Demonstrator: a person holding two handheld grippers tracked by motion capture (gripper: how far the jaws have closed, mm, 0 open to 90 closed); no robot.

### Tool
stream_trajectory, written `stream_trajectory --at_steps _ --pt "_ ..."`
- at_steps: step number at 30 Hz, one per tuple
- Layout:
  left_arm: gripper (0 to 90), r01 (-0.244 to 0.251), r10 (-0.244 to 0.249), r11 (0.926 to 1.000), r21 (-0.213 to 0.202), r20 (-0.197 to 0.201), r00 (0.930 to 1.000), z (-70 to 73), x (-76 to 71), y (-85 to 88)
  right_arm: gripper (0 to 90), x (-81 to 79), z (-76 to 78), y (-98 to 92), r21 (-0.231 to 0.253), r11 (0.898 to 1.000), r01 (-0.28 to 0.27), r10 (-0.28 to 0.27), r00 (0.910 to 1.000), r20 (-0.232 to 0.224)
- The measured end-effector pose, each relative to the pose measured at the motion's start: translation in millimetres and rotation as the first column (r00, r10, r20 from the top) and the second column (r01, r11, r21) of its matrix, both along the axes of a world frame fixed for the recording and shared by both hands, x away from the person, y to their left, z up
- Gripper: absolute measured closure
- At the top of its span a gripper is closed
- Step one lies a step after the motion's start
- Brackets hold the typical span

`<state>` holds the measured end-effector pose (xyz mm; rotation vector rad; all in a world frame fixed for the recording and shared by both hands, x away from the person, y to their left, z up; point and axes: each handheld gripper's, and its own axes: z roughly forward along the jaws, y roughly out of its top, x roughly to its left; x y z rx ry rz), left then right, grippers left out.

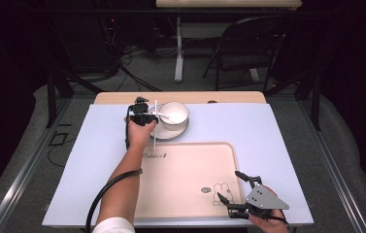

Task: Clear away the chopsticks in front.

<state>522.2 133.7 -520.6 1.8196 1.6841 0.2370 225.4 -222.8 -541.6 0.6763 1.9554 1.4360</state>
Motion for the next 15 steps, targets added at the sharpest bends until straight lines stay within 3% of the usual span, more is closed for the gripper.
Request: stream_trajectory --at_steps 15 --pt "77.0 -0.039 0.037 0.9982 -0.046 -0.036 0.9987 -8.4 8.2 -0.7 13.5 -0.6 0.0 0.9 -0.002 1.000 -0.005 0.005 1.0000 -0.001"
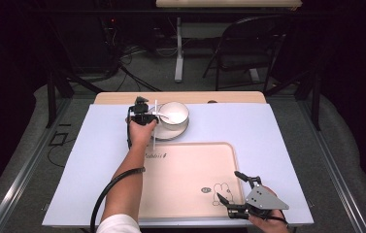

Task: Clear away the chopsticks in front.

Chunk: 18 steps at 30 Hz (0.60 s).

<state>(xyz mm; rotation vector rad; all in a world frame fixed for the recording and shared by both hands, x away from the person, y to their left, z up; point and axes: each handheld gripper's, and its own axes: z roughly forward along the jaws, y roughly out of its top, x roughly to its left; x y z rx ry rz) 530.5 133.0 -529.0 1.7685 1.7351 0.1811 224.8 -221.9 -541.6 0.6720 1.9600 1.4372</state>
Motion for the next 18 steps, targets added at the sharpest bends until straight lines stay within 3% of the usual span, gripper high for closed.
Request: stream_trajectory --at_steps 7,18 --pt "82.6 -0.015 0.014 0.9995 -0.028 -0.037 0.9992 -1.3 1.7 0.1 13.5 -0.2 0.2 0.0 0.000 1.000 -0.003 0.003 1.0000 0.002" --pt "84.5 -0.051 0.048 0.9970 -0.058 -0.040 0.9980 0.7 -1.1 5.6 13.5 -0.1 0.2 0.2 -0.001 1.000 -0.003 0.003 1.0000 0.003"
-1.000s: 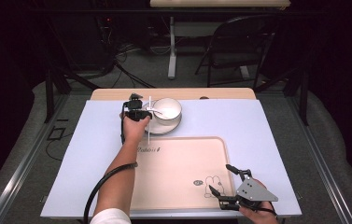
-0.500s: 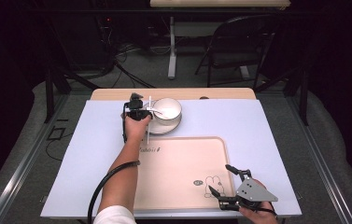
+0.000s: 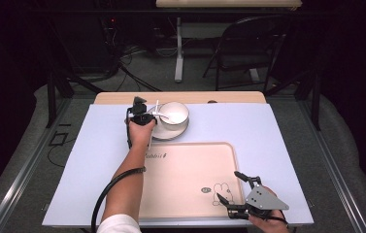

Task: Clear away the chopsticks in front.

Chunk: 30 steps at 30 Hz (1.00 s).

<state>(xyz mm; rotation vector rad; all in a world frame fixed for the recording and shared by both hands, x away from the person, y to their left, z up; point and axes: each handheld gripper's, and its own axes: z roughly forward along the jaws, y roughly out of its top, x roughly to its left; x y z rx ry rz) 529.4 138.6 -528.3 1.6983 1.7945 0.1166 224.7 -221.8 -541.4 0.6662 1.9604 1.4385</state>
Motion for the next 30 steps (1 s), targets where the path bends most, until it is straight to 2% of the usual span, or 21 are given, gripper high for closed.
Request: stream_trajectory --at_steps 10,30 --pt "84.5 -0.019 0.019 0.9997 -0.016 0.016 0.9997 10.0 -7.8 12.1 13.5 0.2 -0.1 0.3 0.000 1.000 -0.001 0.001 1.0000 -0.002" --pt "84.5 -0.048 0.049 0.9986 -0.023 0.062 0.9969 38.8 -35.7 53.0 13.5 -0.1 0.3 0.4 -0.003 1.000 -0.008 0.008 1.0000 0.003"
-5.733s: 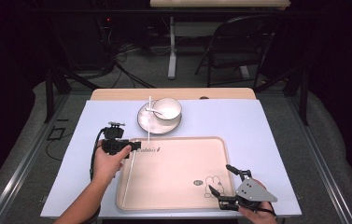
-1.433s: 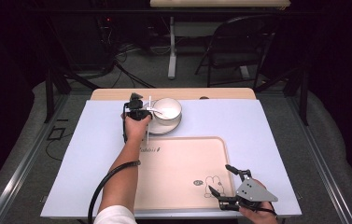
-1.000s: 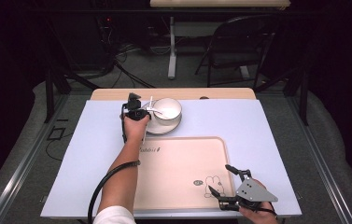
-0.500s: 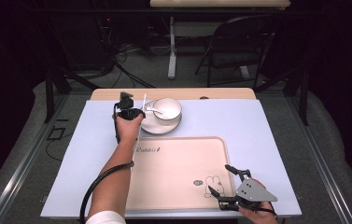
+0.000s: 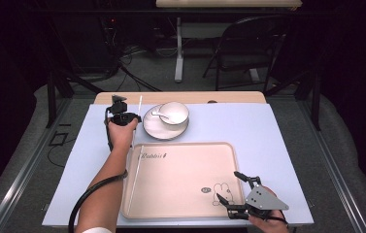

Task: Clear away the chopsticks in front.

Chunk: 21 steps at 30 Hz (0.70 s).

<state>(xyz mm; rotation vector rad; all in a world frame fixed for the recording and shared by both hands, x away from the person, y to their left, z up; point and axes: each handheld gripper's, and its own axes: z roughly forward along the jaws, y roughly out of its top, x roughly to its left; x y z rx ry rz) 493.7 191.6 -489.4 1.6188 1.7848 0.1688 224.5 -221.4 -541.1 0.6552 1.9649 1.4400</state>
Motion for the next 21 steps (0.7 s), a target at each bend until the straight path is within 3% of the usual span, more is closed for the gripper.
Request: stream_trajectory --at_steps 13,21 --pt "84.5 0.016 -0.017 0.9997 0.017 0.023 0.9996 16.5 -34.5 7.6 13.5 -1.3 1.5 -1.5 0.010 1.000 -0.005 0.005 1.0000 0.001" --pt "84.6 0.022 -0.022 0.9998 0.003 0.040 0.9990 26.4 -53.2 11.6 13.5 -1.5 1.4 -0.9 0.008 1.000 -0.006 0.006 1.0000 0.002"
